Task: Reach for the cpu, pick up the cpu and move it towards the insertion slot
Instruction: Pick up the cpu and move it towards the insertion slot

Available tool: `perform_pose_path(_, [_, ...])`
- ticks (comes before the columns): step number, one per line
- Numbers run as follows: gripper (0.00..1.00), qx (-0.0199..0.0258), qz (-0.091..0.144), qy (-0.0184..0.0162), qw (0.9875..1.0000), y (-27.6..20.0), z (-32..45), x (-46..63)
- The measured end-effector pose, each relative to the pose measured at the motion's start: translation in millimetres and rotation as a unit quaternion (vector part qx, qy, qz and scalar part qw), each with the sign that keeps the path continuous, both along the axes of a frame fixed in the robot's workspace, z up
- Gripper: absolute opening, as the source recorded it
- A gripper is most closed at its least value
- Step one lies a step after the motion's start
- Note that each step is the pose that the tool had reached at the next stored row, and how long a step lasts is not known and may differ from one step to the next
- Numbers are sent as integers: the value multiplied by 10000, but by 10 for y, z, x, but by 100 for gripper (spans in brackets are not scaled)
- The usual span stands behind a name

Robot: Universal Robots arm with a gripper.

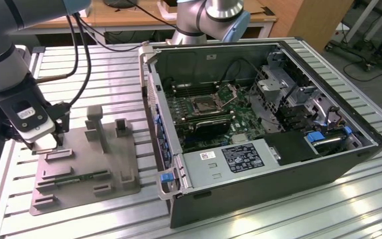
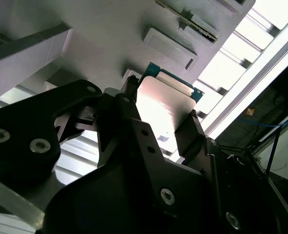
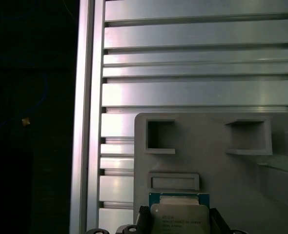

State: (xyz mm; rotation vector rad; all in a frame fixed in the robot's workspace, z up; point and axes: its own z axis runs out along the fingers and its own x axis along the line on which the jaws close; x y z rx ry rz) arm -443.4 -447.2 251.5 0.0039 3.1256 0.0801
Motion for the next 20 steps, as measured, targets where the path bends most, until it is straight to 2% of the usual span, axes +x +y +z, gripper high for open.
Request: perform_pose_path(20, [55,1,0,-1,10000,0,136,0])
